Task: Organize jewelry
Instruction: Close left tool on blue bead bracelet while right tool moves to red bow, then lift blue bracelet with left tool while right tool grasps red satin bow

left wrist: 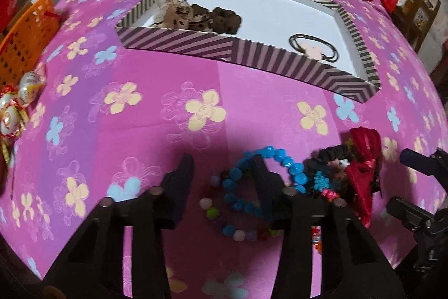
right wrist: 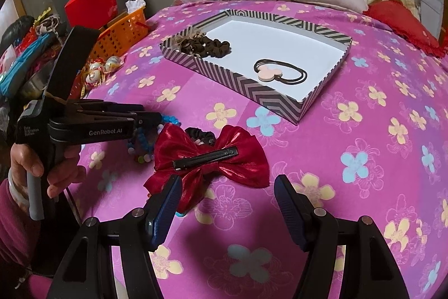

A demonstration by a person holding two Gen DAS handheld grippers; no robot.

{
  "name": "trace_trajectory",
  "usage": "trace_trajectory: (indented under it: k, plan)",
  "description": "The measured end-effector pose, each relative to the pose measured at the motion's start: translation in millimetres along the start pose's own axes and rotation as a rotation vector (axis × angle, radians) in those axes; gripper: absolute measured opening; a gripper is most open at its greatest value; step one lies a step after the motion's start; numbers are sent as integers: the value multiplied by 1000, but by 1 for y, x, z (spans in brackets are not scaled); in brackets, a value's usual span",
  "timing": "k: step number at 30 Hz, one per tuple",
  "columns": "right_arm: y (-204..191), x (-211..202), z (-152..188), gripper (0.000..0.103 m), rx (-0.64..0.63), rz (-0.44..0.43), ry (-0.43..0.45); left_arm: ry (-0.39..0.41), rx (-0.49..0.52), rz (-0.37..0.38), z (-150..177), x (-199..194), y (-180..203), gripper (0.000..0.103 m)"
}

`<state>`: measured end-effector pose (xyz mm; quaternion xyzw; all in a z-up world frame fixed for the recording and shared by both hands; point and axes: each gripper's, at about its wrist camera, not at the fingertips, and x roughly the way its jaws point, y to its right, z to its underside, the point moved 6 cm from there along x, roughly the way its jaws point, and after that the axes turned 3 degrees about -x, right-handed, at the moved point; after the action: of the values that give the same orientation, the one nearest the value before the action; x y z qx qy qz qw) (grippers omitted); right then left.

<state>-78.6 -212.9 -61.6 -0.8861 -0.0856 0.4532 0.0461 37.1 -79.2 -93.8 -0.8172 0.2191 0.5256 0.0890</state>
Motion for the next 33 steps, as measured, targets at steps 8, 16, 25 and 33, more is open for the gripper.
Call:
trace_trajectory:
  k: [8,16,25,33]
  plan:
    - [-3,0,-1,66,-4,-5,0,-22,-148,115,-4,1,-17,10]
    - [-6,2,-1,66,-11,-9,-4,23,-277,120,-7,-12,-46,9]
    - [-6,2,-1,66,-8,-12,-3,32,-370,87,-2,-14,-76,9]
    - [-9,2,-3,66,22,-43,-4,24,-390,78,4,-12,-81,9]
